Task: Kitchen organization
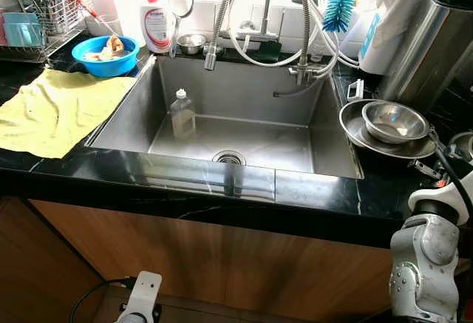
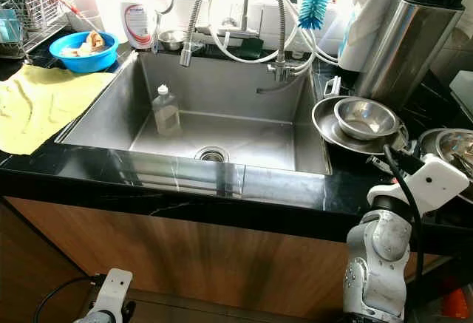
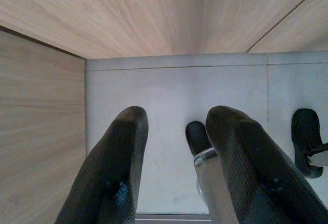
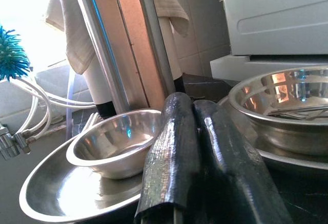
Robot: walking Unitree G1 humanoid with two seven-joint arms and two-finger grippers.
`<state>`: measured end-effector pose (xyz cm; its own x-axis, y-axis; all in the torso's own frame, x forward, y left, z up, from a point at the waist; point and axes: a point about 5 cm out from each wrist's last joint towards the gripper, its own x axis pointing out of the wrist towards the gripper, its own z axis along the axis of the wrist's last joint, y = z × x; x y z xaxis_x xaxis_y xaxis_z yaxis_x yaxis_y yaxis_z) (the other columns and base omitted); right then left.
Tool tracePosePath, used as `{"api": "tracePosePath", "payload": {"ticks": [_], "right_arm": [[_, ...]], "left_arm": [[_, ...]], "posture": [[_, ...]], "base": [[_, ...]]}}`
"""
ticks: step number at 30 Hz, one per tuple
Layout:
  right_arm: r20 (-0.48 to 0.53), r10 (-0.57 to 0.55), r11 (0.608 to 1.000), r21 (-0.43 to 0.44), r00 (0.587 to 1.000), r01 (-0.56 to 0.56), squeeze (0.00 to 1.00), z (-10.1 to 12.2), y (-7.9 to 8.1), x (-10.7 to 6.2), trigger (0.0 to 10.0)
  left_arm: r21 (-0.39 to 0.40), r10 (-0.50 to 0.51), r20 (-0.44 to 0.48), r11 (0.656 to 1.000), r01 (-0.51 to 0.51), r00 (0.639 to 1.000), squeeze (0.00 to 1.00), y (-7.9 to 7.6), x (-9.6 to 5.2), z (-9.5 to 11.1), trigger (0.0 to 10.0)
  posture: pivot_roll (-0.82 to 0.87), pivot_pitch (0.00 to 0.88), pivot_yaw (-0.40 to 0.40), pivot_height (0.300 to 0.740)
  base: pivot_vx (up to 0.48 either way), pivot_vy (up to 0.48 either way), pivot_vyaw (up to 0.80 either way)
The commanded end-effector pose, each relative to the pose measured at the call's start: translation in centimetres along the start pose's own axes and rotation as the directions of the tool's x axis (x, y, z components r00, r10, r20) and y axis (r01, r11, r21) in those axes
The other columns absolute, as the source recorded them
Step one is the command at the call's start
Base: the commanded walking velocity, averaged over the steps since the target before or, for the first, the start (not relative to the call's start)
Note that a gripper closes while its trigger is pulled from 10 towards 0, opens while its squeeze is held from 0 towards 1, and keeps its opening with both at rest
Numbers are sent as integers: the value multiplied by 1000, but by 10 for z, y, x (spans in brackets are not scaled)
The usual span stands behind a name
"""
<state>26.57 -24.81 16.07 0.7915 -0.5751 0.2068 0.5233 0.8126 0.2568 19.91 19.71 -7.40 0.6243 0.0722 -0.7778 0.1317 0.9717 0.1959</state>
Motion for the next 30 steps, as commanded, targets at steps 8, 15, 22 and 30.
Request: {"api": "tracePosePath", "payload": {"ticks": [8, 15, 22, 30], "right_arm": [[101, 96, 993, -74, 990, -88, 0, 19, 16, 1, 10000], [152, 138, 988, -96, 979, -124, 0, 32, 26, 1, 10000], [163, 140, 987, -105, 977, -124, 0, 36, 26, 3, 10000], [77, 382, 924, -51, 921, -379, 0, 34, 59, 2, 10000]], "left_arm": [[3, -2, -12, 1000, 2, 1000, 0, -1, 0, -2, 10000], [1, -1, -9, 1000, 1, 1000, 0, -1, 0, -2, 10000], [-1, -3, -7, 1000, 3, 1000, 0, -2, 0, -1, 10000], [-1, 2, -1, 1000, -2, 1000, 0, -1, 0, 0, 10000]], "posture": [[-128, 0, -57, 740], [-130, 0, -55, 740], [-129, 0, -57, 740], [-132, 0, -55, 740]], "base": [[0, 0, 0], [0, 0, 0], [0, 0, 0], [0, 0, 0]]}}
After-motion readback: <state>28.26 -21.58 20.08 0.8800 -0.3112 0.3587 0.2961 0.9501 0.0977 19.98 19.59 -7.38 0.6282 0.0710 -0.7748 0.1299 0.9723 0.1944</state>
